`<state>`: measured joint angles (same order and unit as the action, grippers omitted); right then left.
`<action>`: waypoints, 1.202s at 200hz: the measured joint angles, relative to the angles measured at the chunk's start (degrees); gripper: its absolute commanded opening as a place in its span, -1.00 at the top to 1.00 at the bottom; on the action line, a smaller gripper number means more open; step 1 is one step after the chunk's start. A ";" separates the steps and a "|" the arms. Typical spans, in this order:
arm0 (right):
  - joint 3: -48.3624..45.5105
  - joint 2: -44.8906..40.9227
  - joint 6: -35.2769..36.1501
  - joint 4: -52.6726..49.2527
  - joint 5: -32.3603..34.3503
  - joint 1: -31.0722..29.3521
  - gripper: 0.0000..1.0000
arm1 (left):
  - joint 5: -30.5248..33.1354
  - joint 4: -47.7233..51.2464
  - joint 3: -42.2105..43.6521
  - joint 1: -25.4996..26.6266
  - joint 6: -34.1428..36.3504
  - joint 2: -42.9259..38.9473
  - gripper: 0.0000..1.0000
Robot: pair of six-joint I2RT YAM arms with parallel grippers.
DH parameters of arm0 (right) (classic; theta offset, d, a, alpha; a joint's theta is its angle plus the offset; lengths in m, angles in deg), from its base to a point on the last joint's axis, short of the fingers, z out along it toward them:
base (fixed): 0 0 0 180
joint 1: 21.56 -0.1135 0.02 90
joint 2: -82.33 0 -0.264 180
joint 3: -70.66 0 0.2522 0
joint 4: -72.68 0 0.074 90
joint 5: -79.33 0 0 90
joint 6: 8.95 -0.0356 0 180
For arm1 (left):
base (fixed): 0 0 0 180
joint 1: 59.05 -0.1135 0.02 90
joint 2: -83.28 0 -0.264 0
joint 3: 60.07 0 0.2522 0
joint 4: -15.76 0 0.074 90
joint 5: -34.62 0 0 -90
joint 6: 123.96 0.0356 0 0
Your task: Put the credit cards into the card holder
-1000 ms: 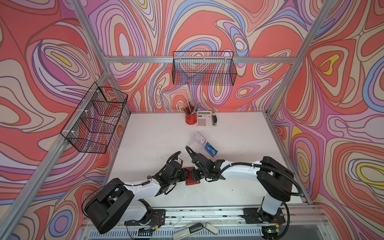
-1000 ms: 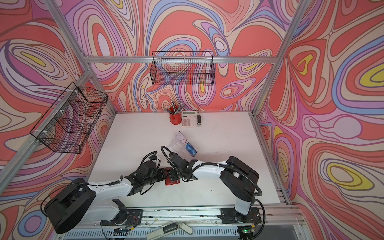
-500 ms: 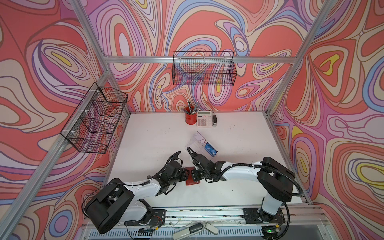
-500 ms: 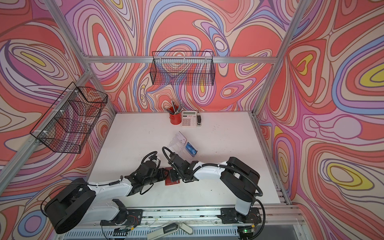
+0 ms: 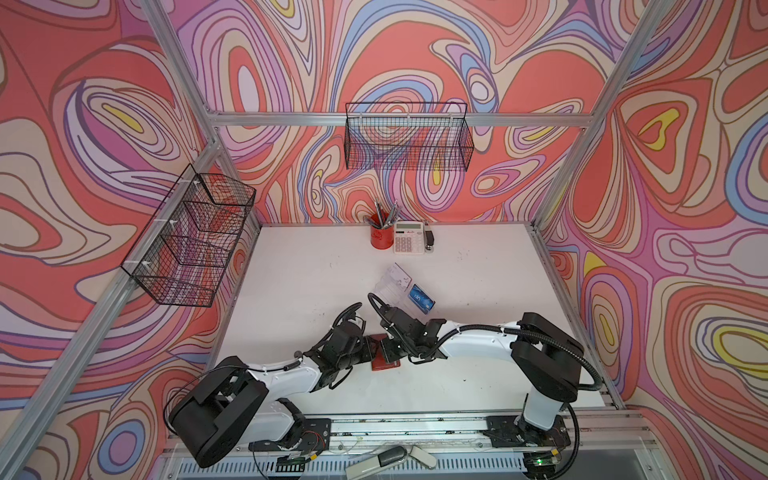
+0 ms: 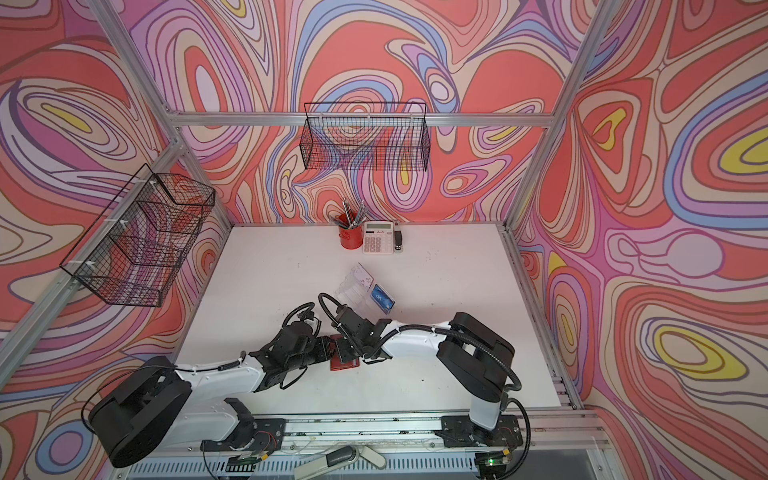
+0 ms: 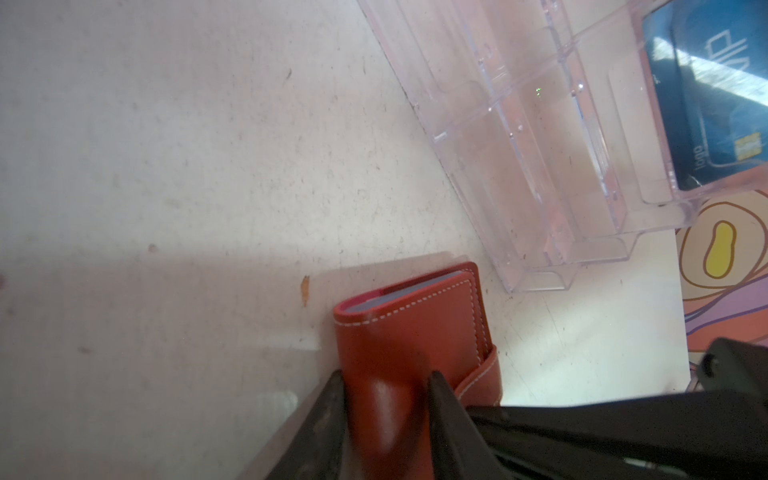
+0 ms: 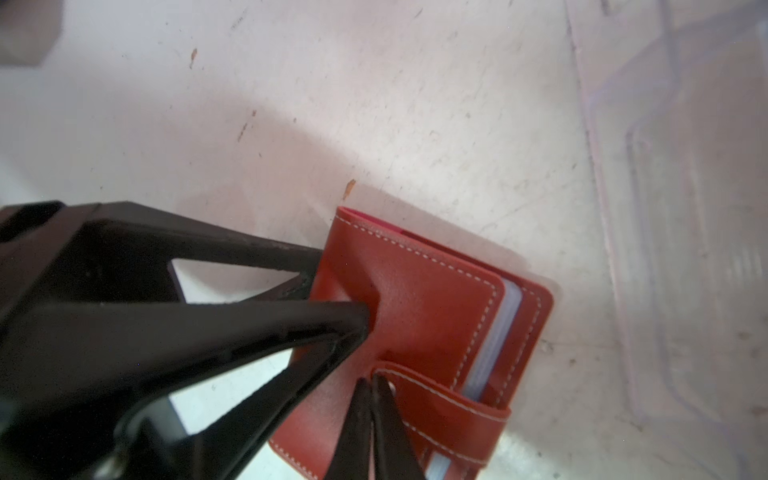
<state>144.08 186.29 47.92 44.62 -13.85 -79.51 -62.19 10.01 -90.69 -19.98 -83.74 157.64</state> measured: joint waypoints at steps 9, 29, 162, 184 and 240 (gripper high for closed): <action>0.50 0.35 0.09 -0.52 0.00 0.02 1.00 | 0.02 0.15 0.00 0.00 0.02 -0.11 0.27; 1.68 1.25 0.39 -1.86 -0.02 0.02 1.00 | 0.24 0.94 0.00 0.00 0.02 -0.66 0.26; 12.94 -1.22 2.56 -18.99 8.09 -0.17 -0.31 | 14.25 34.29 -12.70 -0.15 2.49 -21.73 -0.94; 17.40 -12.11 2.93 -19.91 13.75 0.11 -0.59 | 25.35 41.03 -19.71 -0.17 4.22 -29.83 -0.99; 3.52 -53.62 7.21 1.75 48.50 1.77 -0.96 | 43.93 29.62 -10.25 -0.55 25.79 -38.56 -0.99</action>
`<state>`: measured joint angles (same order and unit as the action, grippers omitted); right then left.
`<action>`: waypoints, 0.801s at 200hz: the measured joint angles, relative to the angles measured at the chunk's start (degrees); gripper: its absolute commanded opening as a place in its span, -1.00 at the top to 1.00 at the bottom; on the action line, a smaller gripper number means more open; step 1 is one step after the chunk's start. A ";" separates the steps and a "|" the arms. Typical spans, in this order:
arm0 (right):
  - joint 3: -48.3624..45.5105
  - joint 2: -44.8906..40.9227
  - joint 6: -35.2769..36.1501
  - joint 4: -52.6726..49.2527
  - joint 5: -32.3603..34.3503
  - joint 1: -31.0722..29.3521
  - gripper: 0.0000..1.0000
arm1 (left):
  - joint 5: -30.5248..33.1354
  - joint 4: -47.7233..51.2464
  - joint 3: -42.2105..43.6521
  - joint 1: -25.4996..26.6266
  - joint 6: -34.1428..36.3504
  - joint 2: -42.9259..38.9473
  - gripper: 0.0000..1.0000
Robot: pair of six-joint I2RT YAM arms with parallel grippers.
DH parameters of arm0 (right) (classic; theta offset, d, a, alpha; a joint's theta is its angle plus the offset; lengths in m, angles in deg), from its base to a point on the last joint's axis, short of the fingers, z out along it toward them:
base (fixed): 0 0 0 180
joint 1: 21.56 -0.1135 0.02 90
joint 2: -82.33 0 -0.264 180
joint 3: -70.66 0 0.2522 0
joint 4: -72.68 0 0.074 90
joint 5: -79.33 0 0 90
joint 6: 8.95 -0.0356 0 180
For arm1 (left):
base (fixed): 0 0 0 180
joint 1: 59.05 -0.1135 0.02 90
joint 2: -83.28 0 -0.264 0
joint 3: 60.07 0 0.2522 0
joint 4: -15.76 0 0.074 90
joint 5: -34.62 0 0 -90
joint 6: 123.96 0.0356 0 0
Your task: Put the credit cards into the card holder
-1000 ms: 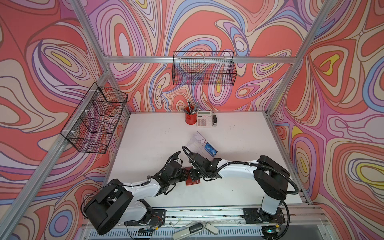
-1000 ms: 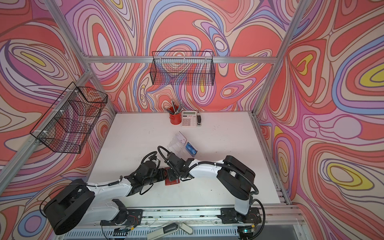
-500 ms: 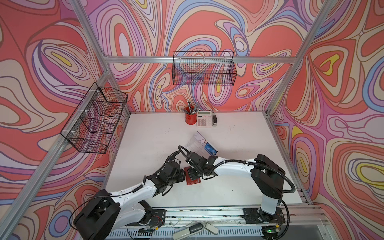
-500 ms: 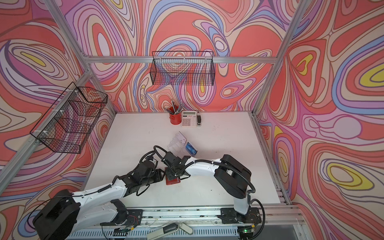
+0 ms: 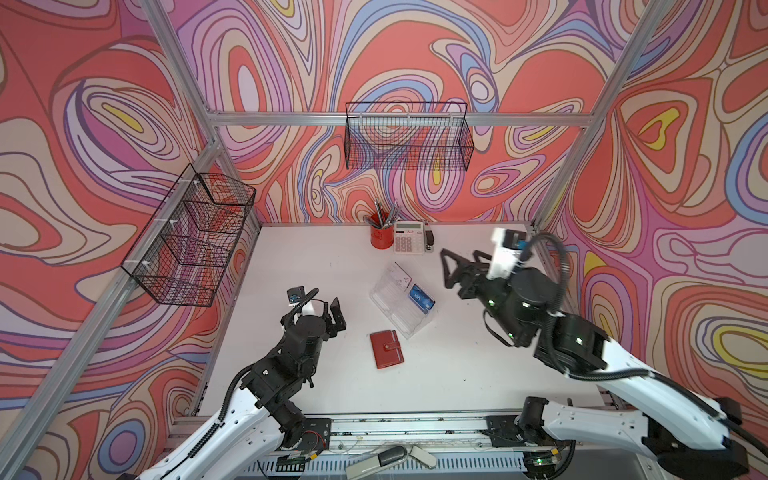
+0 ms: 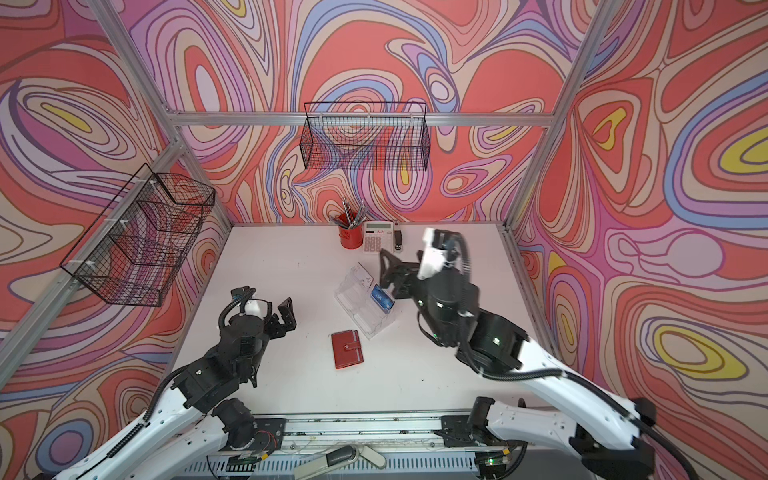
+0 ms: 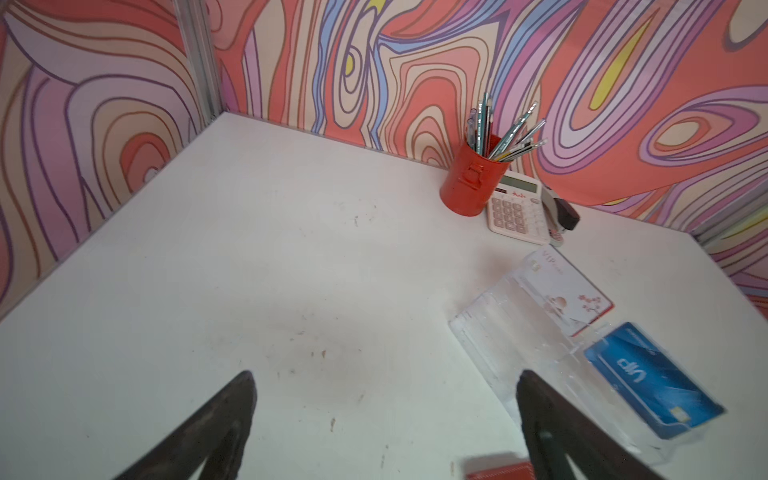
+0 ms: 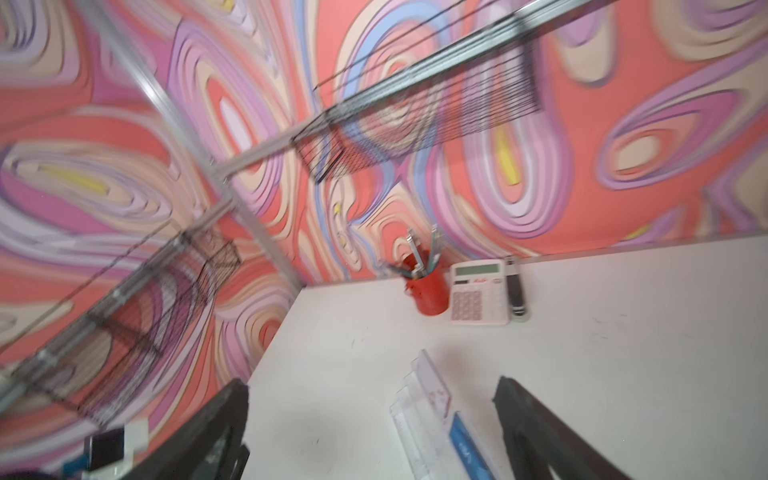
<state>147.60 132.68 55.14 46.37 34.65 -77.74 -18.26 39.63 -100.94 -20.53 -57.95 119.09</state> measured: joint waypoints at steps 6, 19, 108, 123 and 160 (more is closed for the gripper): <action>-4.61 -2.69 1.42 4.22 5.03 0.35 -0.96 | 1.22 -3.02 2.23 -0.07 3.52 0.61 -1.00; -17.00 -6.36 7.58 16.15 12.37 1.36 -0.97 | 4.35 -10.97 6.23 -0.74 12.33 3.65 -0.99; -52.83 1.46 17.03 47.06 4.70 35.15 -0.96 | 10.73 -48.92 14.51 -17.42 30.40 31.85 -0.99; -52.00 10.93 16.96 52.59 3.23 36.92 -0.96 | 11.61 -52.72 14.12 -19.32 30.80 37.68 -0.99; -51.19 38.05 23.61 73.64 -2.62 39.43 -0.86 | 11.93 -70.44 11.41 -19.39 37.70 52.65 -0.99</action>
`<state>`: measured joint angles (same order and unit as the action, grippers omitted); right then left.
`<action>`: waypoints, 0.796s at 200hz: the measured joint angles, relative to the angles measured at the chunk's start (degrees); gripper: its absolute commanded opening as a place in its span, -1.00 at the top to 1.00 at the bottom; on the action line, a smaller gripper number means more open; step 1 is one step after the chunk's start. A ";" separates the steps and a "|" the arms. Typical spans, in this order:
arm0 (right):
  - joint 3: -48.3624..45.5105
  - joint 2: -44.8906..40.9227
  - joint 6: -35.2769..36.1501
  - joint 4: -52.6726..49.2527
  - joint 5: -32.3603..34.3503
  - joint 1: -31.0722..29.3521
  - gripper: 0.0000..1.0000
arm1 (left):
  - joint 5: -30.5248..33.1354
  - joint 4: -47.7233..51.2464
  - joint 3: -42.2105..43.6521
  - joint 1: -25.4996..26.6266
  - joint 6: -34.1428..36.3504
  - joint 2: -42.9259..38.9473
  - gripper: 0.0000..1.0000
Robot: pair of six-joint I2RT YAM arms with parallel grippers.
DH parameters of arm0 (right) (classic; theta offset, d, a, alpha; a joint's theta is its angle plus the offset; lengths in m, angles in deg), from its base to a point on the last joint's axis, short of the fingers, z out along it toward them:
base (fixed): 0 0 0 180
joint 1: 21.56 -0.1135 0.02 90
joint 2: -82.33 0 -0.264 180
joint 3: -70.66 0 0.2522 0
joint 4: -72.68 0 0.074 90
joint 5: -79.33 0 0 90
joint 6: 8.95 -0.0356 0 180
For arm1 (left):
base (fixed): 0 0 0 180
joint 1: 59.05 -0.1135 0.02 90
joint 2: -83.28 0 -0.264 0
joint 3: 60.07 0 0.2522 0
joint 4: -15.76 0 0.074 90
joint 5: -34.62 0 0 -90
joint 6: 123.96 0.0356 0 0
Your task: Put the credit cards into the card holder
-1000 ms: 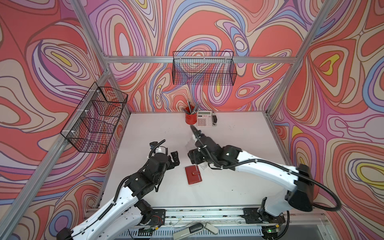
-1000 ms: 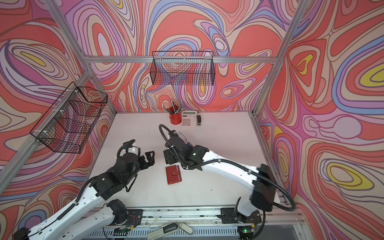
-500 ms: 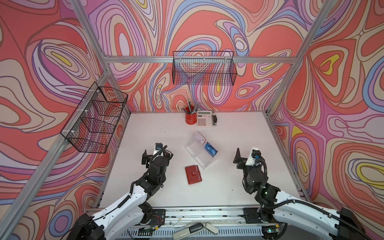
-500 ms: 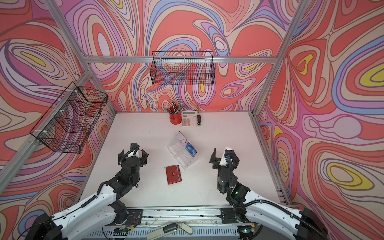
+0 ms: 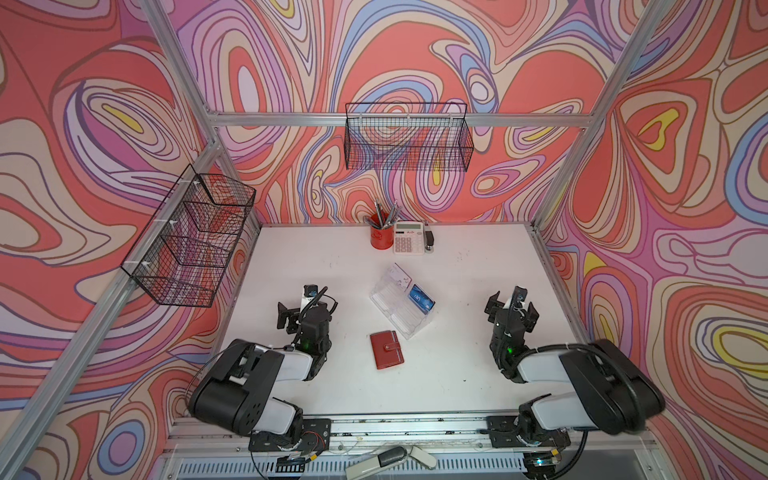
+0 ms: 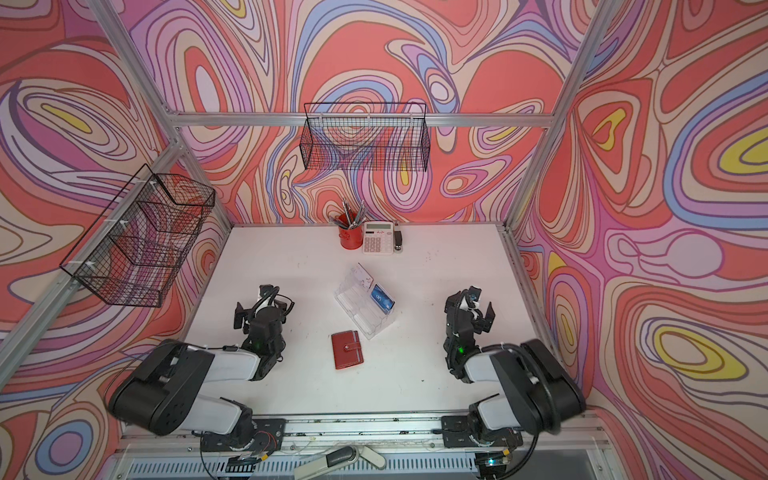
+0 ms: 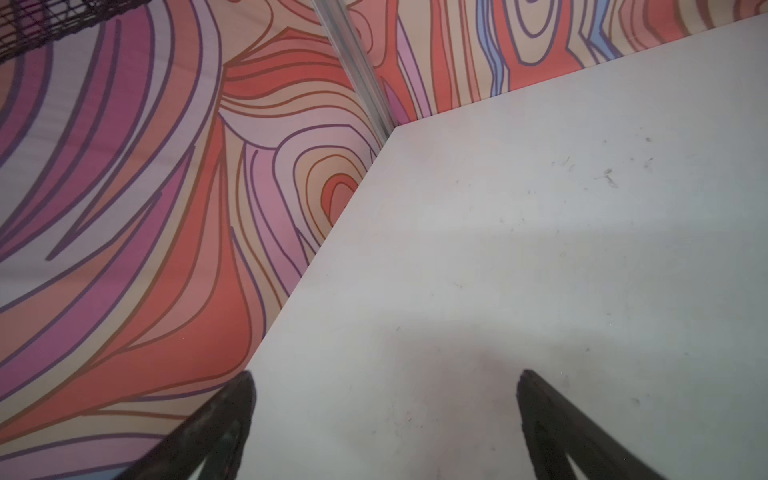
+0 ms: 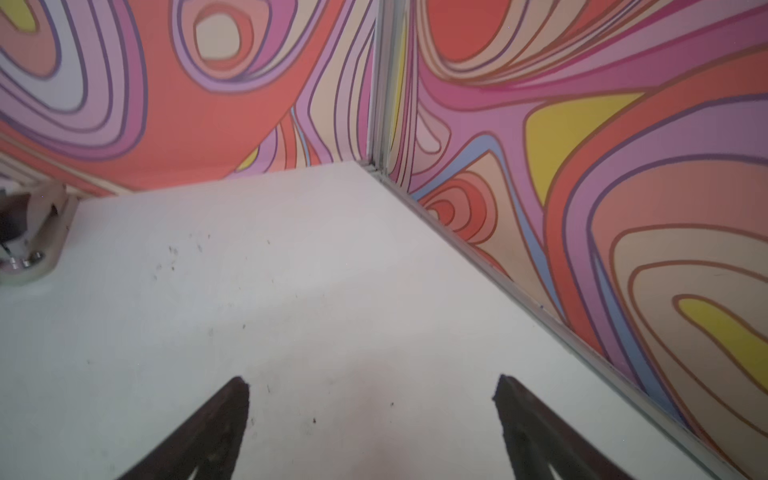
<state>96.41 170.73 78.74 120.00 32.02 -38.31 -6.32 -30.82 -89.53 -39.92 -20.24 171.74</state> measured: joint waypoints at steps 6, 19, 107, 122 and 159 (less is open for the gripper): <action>0.70 2.78 1.36 2.34 -1.70 0.46 -0.93 | 0.50 -1.38 -1.36 0.02 1.49 2.45 -0.99; 3.43 7.32 2.82 4.90 -6.10 1.97 -0.75 | 0.61 -2.23 -5.22 0.37 4.33 6.32 -0.99; 8.68 8.81 -0.68 5.73 -21.66 12.13 -0.96 | -20.85 9.44 -3.41 -6.91 -4.37 -10.23 -0.99; 8.68 8.87 -0.72 5.70 -22.08 12.13 -0.96 | -24.33 7.93 -2.47 -7.37 -5.68 -8.85 -0.99; 8.68 8.90 -0.72 5.73 -22.36 12.09 -0.96 | -29.20 4.79 -0.66 -10.12 -8.44 -2.64 -0.99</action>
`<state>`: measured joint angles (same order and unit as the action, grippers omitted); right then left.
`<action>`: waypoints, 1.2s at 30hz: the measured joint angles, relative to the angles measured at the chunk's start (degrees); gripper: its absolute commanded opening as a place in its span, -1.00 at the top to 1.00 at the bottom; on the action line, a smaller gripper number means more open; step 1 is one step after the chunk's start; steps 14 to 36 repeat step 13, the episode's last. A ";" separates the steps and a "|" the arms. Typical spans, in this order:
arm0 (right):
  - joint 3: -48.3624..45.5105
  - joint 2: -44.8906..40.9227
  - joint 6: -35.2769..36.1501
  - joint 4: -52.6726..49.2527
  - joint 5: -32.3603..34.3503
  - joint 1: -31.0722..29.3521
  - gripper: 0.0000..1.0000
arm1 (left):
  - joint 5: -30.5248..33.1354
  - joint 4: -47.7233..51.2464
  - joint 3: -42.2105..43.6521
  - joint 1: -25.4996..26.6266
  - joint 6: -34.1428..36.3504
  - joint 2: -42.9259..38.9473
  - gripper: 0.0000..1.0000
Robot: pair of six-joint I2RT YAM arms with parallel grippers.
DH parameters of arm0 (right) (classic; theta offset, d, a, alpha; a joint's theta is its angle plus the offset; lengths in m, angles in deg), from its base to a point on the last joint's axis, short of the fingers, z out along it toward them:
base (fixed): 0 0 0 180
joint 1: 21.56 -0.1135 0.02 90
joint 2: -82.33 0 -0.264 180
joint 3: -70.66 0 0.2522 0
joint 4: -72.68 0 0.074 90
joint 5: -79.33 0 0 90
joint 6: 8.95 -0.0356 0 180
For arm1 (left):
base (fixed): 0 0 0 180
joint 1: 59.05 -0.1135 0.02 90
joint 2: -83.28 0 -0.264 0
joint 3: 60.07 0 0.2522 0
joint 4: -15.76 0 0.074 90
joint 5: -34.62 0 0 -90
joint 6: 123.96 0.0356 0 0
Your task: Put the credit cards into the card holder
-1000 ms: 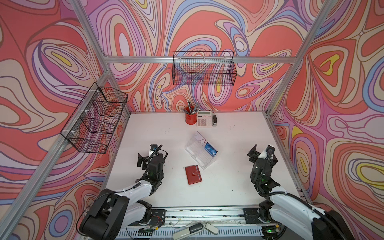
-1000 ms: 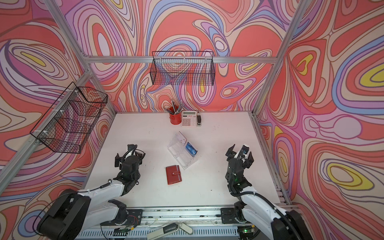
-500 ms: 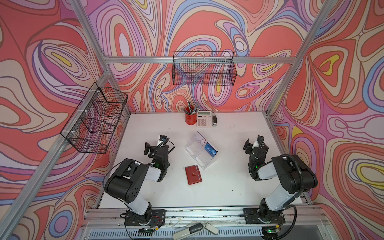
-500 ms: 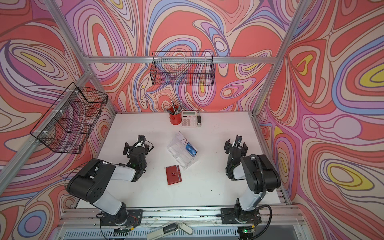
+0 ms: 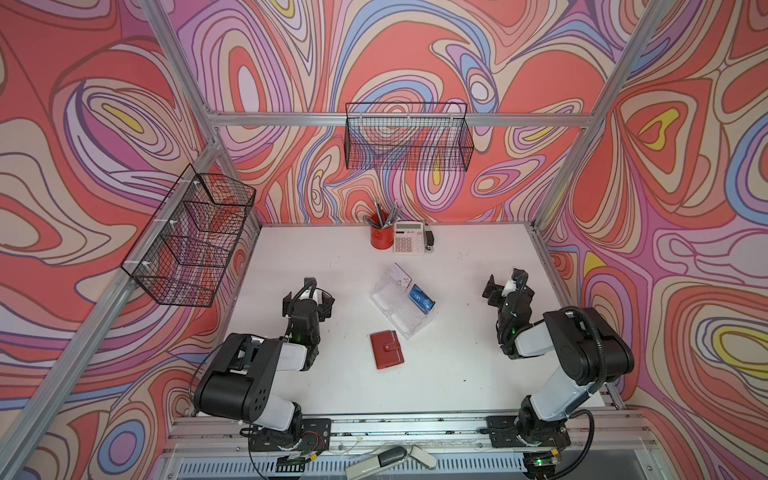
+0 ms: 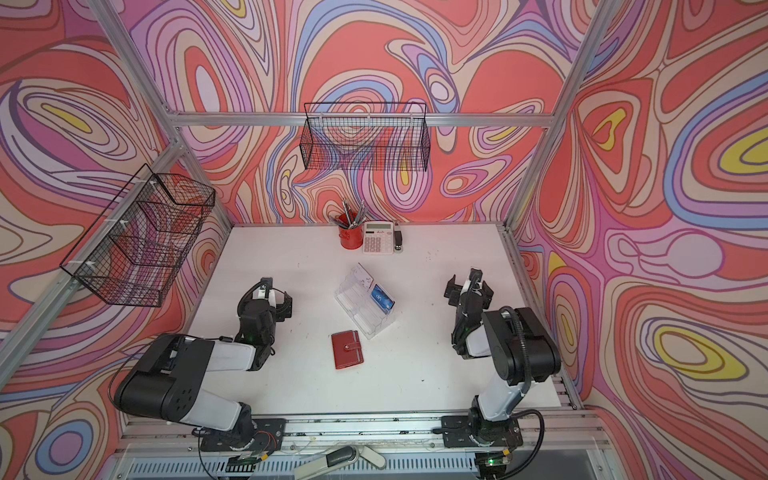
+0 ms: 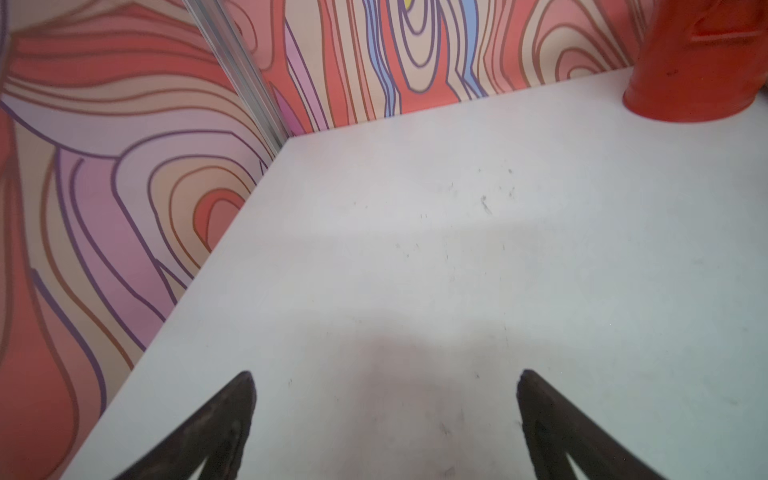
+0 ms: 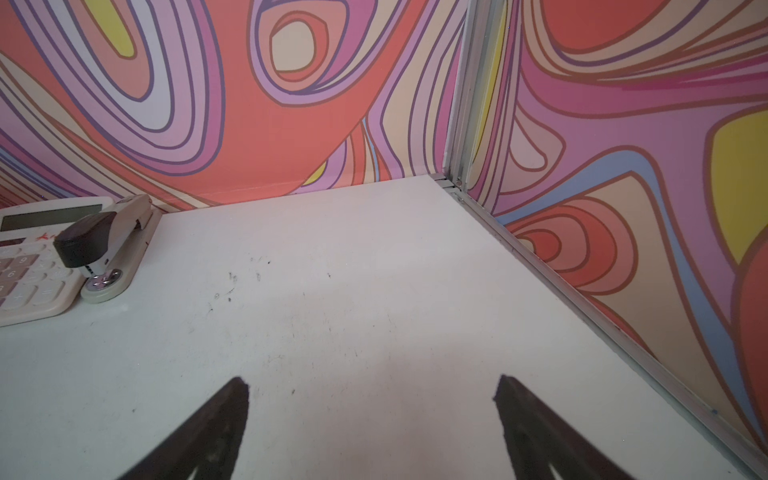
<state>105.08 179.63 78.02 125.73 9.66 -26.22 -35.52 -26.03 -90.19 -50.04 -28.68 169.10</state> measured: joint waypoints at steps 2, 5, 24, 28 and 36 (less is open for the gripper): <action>0.02 0.00 0.02 -0.02 -0.07 -0.11 -0.96 | -1.20 -3.32 -0.04 -1.42 -0.87 1.90 -0.99; 0.02 0.00 0.02 -0.02 -0.17 -0.20 -0.96 | -2.49 -2.45 -0.11 -2.27 -2.12 2.91 -0.99; 0.04 0.02 0.02 -0.50 -0.26 -0.20 -0.96 | -1.97 -1.22 -2.36 -2.38 -4.13 3.28 -0.99; 0.04 0.02 0.02 -0.50 -0.26 -0.20 -0.96 | -1.97 -1.22 -2.36 -2.38 -4.13 3.28 -0.99; 0.04 0.02 0.02 -0.50 -0.26 -0.20 -0.96 | -1.97 -1.22 -2.36 -2.38 -4.13 3.28 -0.99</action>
